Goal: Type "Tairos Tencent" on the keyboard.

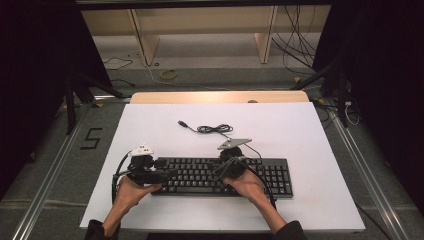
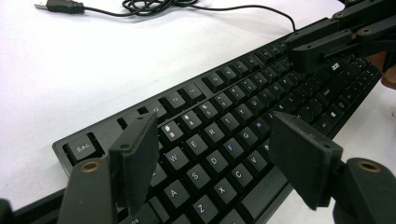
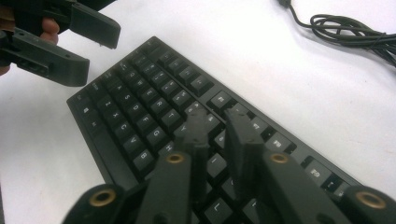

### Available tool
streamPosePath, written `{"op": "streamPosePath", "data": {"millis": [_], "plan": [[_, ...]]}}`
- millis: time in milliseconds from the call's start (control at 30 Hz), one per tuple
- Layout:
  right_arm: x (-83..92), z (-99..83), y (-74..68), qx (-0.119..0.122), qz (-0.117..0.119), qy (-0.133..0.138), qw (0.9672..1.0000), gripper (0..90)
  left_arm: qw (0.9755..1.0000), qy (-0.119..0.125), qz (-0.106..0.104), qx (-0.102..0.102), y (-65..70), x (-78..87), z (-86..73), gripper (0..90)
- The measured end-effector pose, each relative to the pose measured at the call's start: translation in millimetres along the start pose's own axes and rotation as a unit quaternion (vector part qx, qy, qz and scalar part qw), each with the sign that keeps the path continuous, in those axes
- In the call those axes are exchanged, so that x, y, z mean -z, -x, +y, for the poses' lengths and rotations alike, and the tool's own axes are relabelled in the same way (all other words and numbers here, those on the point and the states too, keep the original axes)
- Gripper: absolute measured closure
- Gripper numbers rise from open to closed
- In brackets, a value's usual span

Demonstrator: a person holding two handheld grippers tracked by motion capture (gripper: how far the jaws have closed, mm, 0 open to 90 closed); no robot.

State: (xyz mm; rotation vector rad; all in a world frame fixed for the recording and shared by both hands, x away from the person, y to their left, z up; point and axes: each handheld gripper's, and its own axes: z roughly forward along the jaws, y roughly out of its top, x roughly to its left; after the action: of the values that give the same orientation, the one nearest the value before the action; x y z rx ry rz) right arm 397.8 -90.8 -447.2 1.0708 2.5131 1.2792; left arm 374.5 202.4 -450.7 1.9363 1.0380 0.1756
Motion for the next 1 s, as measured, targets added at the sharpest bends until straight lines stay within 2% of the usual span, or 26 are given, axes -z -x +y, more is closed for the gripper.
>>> {"op": "streamPosePath", "data": {"millis": [433,533,633,833,1000], "plan": [[15.5,-5.1,1.8,-0.008,0.012,0.020,0.9997,56.2,0.9999,-0.009,-0.006,-0.012,4.4,-5.7,2.9,33.9],[19.1,-6.8,1.9,-0.007,0.008,0.026,0.9996,50.3,0.9998,-0.012,-0.006,-0.013,5.0,-8.6,4.0,35.6],[23.3,-9.4,3.4,-0.010,0.005,0.031,0.9994,47.2,0.9997,-0.018,-0.011,-0.010,6.2,-12.3,5.7,39.9],[32.1,-15.9,6.0,-0.013,0.004,0.041,0.9991,43.8,0.9988,-0.042,0.000,-0.027,9.6,-22.5,7.9,51.2],[36.4,-20.9,6.2,-0.015,0.005,0.041,0.9990,42.2,0.9979,-0.057,0.001,-0.032,9.9,-29.3,10.4,64.1]]}}
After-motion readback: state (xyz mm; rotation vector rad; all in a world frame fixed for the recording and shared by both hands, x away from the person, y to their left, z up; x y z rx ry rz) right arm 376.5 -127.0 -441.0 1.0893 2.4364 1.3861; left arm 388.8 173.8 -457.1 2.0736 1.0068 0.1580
